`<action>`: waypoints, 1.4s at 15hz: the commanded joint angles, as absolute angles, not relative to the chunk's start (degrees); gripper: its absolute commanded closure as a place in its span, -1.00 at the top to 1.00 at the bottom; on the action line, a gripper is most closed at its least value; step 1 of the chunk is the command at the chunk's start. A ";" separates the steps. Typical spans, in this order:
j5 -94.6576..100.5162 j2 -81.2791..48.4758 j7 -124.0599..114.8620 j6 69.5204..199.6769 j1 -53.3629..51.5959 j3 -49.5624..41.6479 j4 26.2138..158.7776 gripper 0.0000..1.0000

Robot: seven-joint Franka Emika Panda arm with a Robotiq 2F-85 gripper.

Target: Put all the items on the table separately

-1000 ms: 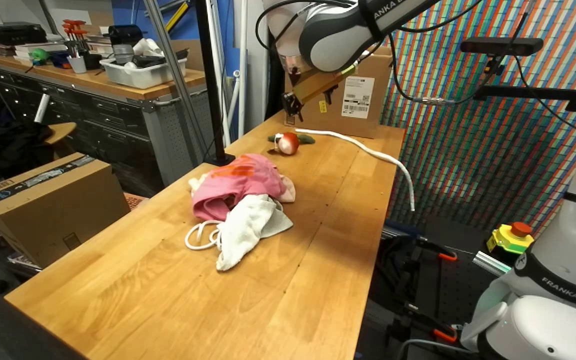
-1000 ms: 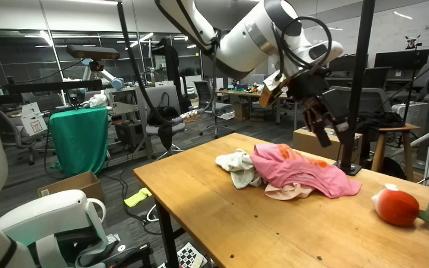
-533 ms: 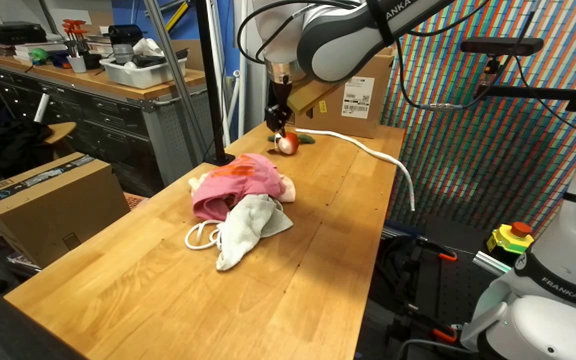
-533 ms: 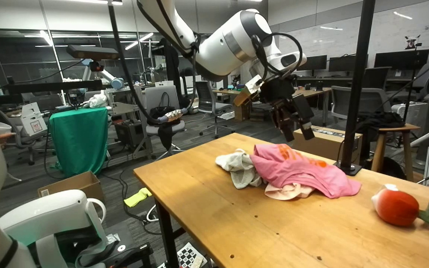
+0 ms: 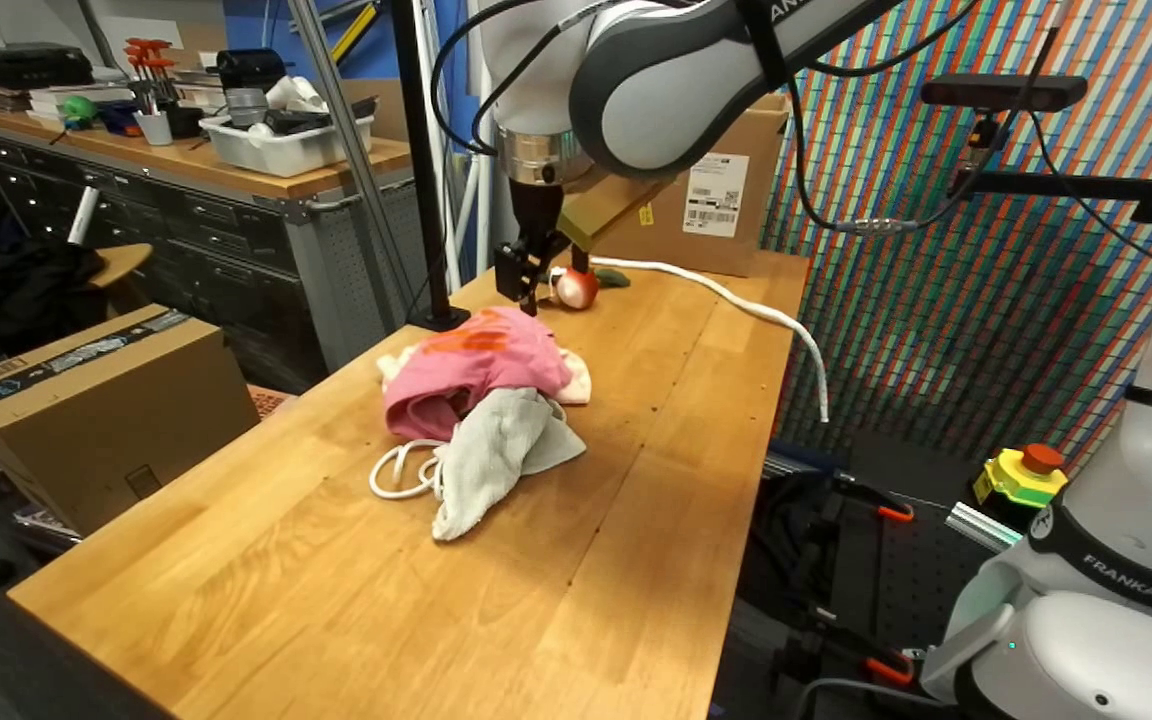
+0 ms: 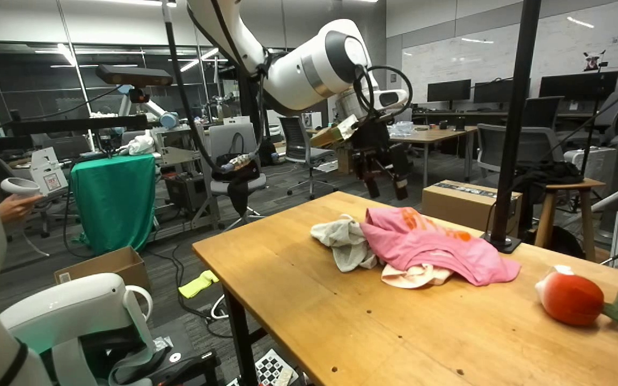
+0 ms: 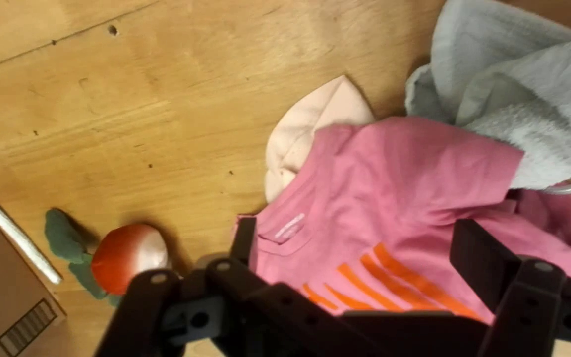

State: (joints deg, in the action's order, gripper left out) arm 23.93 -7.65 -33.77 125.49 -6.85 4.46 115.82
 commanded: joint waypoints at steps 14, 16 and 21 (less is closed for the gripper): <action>5.01 -11.24 -22.27 125.73 -11.87 9.16 118.35 1.00; 5.96 -11.89 -23.07 125.83 -12.98 9.53 117.72 1.00; 6.92 -14.49 -24.36 125.10 -15.68 10.25 114.51 1.00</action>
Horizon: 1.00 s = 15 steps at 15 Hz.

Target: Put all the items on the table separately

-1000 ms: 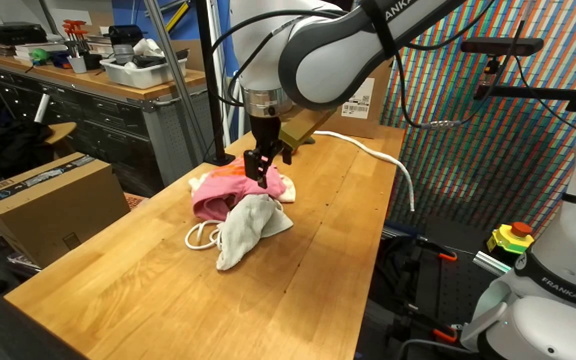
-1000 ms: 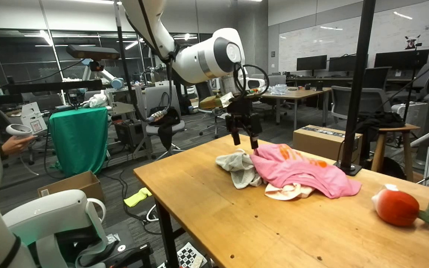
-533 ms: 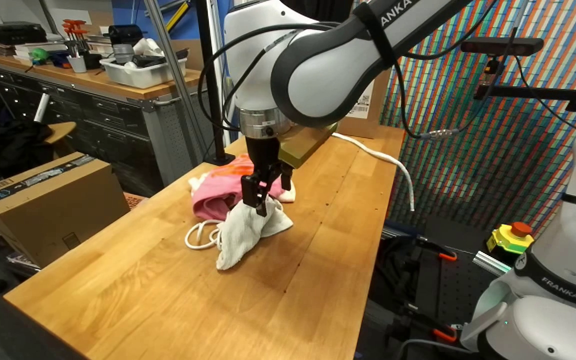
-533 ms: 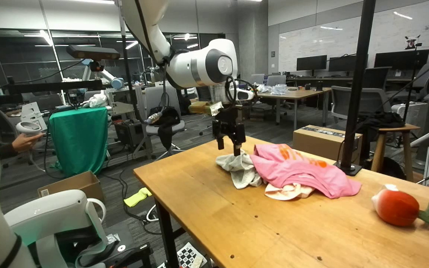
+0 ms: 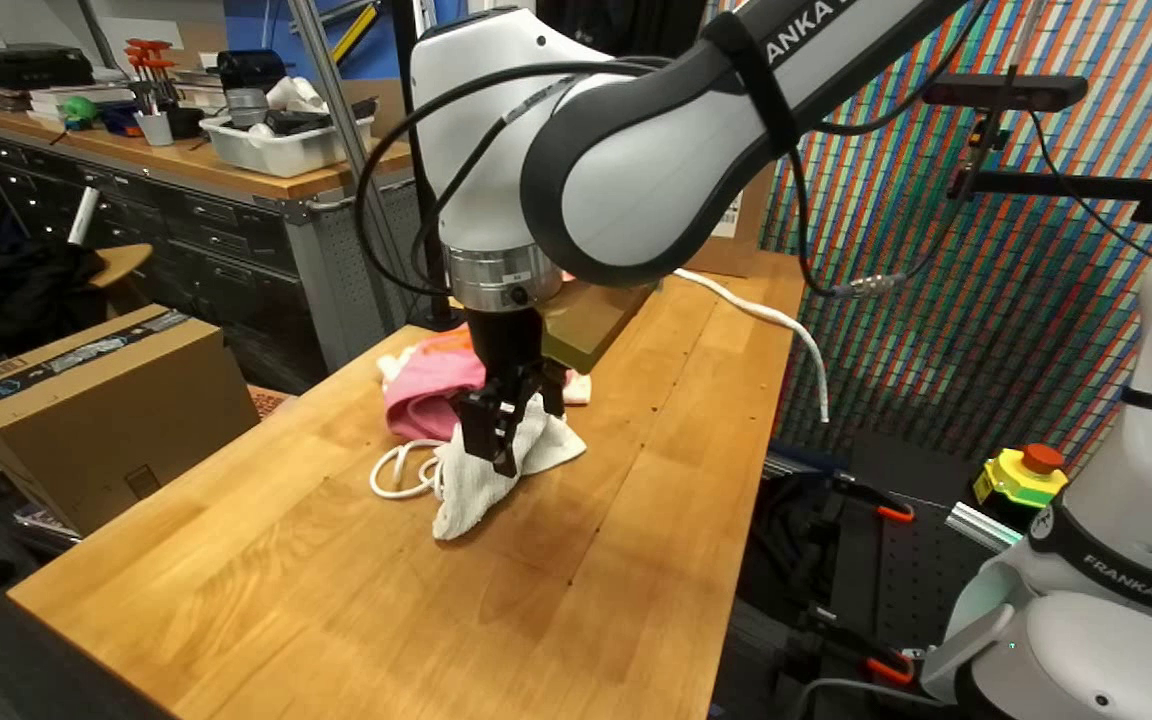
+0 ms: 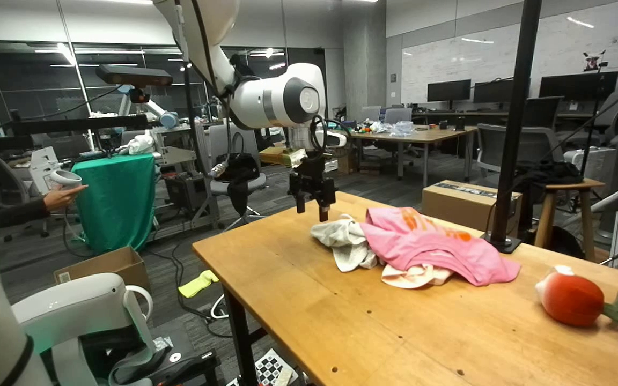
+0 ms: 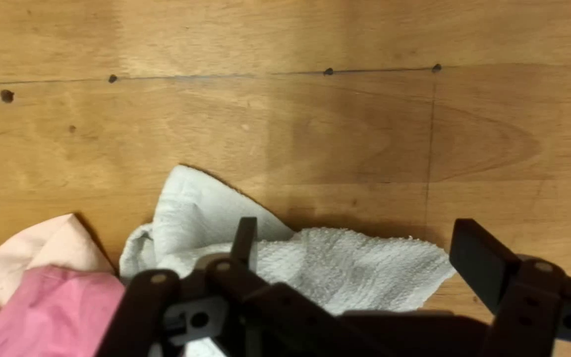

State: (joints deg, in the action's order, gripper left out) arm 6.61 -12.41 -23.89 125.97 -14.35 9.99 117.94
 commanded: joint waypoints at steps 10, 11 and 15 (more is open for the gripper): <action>10.86 -22.61 -24.65 123.13 -18.65 8.49 104.82 1.00; 11.29 -23.49 -24.62 123.13 -18.62 8.09 104.31 1.00; 11.35 -25.78 -24.17 122.19 -18.25 6.44 102.99 1.00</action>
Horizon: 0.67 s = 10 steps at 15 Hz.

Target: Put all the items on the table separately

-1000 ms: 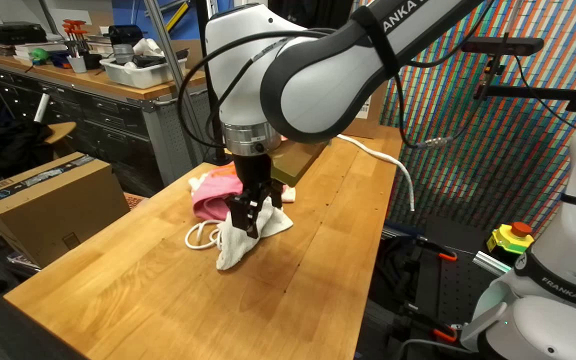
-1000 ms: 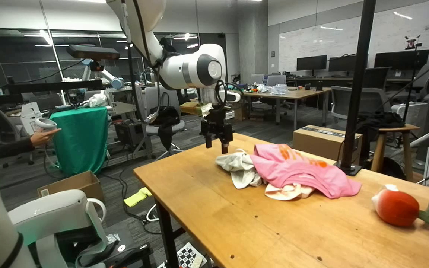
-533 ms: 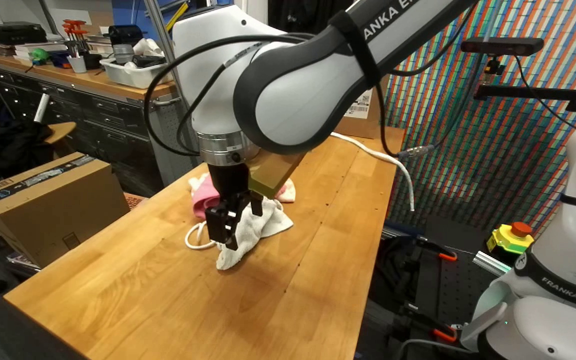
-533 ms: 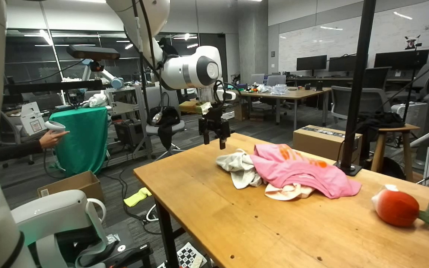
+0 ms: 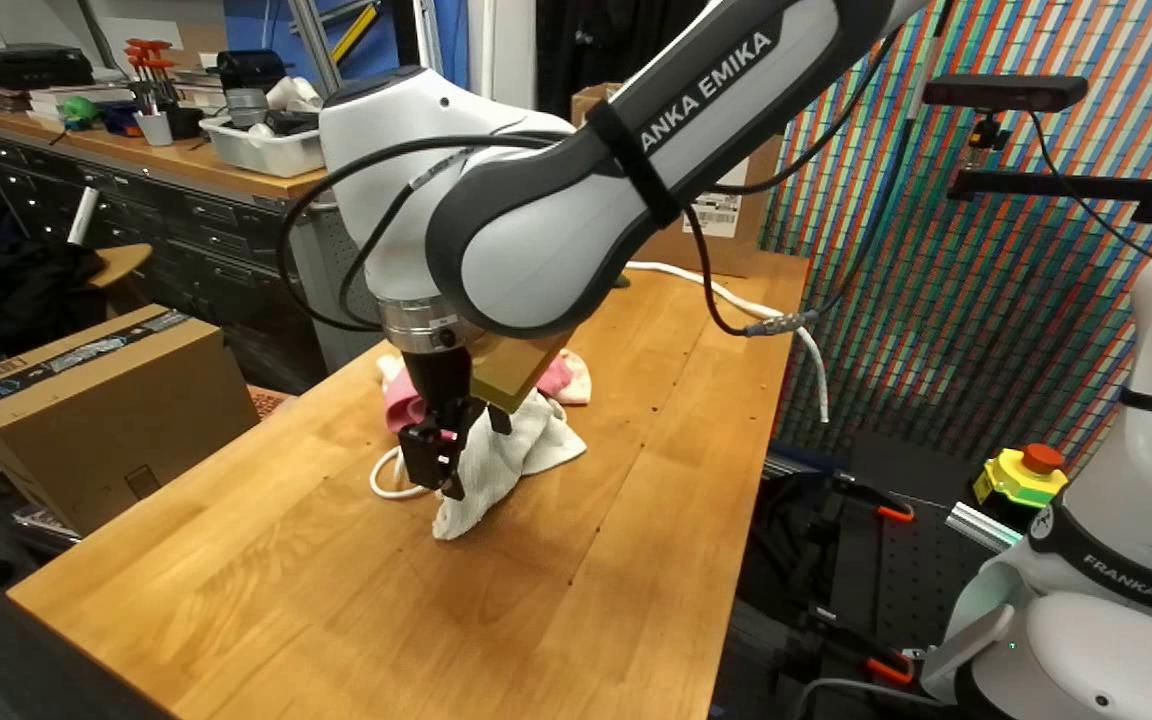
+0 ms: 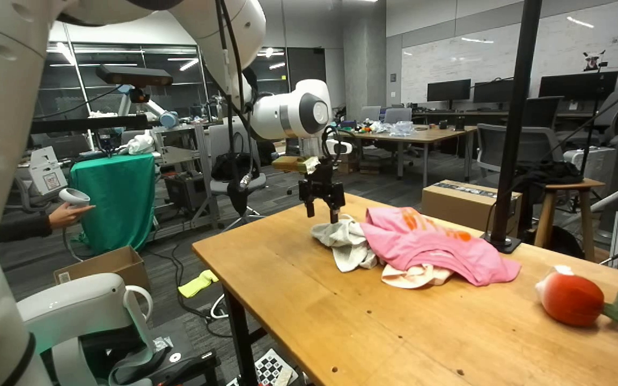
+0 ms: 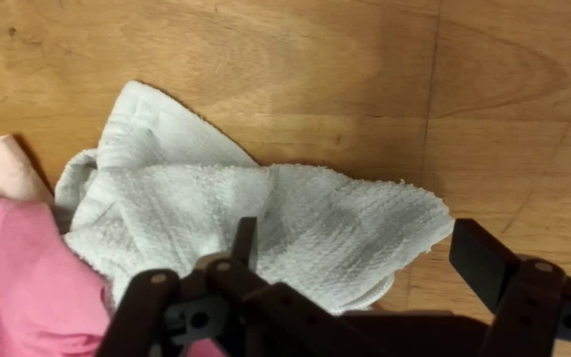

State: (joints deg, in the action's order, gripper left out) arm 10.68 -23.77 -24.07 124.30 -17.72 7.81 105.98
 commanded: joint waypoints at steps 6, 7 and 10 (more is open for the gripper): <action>11.49 -27.51 -24.03 121.08 -18.08 4.48 102.18 1.00; 11.52 -27.68 -23.93 120.97 -18.04 4.29 102.07 1.00; 11.53 -27.86 -23.85 120.70 -17.93 3.88 101.90 1.00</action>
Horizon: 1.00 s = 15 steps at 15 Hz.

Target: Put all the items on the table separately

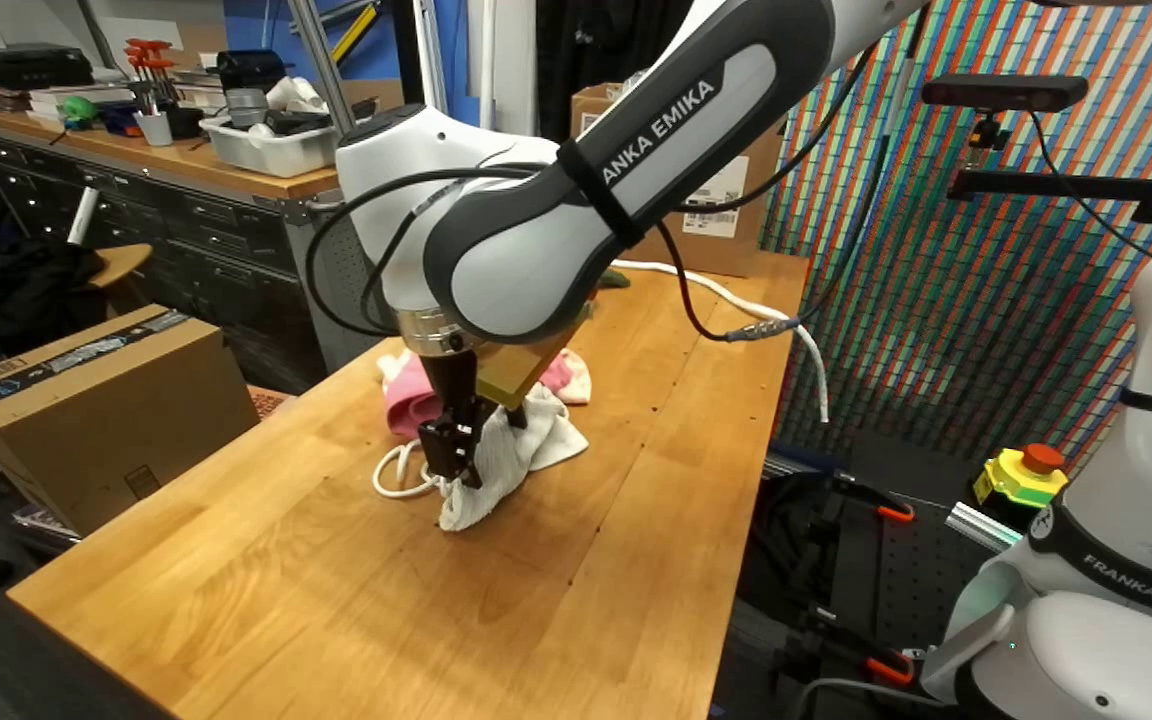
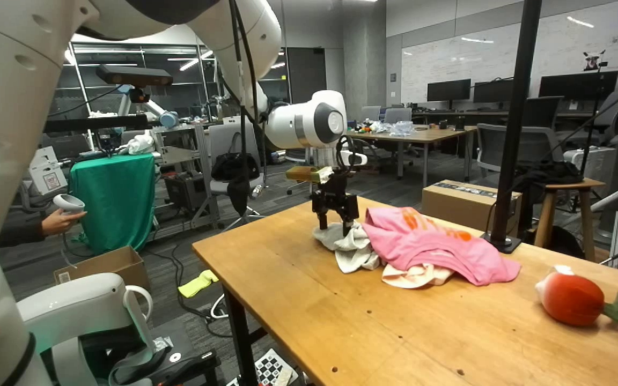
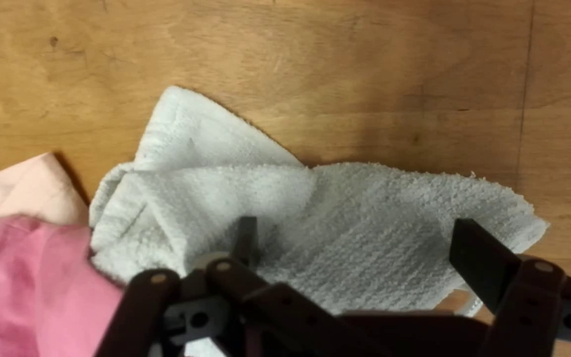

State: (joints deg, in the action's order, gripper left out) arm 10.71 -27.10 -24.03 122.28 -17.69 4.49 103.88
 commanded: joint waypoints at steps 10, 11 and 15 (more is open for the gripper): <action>12.00 -27.46 -23.66 119.27 -17.42 3.06 102.53 -0.61; 12.38 -27.19 -23.94 118.86 -17.57 2.88 102.71 -0.78; 12.89 -25.32 -23.33 115.65 -17.64 3.28 103.51 -0.91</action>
State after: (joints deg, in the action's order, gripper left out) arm 12.02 -26.92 -23.97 118.80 -17.35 3.18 103.79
